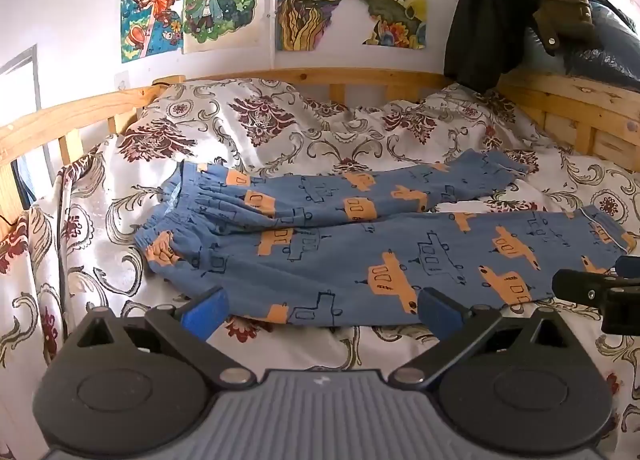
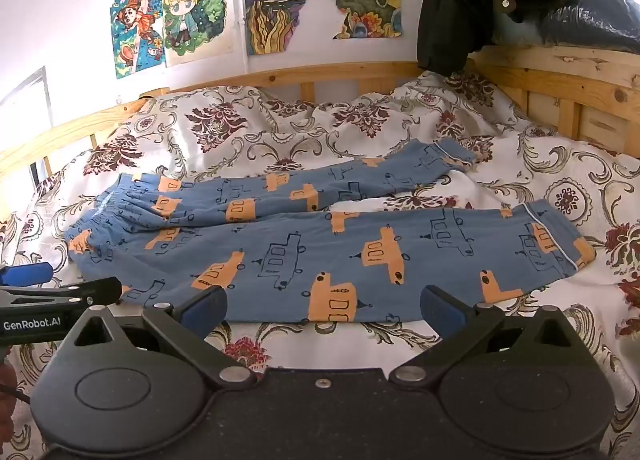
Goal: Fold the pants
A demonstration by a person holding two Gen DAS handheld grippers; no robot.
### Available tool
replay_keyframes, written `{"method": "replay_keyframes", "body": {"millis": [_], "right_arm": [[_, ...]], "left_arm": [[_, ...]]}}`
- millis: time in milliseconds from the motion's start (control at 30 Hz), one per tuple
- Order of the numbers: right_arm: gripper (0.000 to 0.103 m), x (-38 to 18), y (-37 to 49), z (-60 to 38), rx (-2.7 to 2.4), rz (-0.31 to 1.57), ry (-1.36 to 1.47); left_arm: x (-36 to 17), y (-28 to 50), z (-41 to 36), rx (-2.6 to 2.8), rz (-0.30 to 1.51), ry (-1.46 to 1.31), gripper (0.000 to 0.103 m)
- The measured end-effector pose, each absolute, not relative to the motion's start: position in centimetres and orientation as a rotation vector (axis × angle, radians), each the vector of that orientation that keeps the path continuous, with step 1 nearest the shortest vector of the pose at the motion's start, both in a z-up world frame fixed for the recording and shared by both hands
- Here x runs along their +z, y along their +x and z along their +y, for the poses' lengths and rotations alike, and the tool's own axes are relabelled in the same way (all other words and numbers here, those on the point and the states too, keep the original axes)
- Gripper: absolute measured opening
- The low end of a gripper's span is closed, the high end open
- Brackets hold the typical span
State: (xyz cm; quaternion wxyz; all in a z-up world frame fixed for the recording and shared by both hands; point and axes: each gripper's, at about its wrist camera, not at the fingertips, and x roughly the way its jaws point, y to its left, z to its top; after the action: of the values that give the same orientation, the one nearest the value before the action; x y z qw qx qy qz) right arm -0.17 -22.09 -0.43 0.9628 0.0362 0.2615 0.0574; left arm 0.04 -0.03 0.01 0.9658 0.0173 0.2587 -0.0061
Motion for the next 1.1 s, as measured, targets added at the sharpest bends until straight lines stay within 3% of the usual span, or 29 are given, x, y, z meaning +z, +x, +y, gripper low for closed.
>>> {"method": "replay_keyframes", "body": {"millis": [1100], "right_arm": [[0.102,-0.76,-0.06,-21.98,0.117,0.540,0.074]], "left_arm": [[-0.65,0.06,0.61,-0.005,0.534,0.033,0.103]]}}
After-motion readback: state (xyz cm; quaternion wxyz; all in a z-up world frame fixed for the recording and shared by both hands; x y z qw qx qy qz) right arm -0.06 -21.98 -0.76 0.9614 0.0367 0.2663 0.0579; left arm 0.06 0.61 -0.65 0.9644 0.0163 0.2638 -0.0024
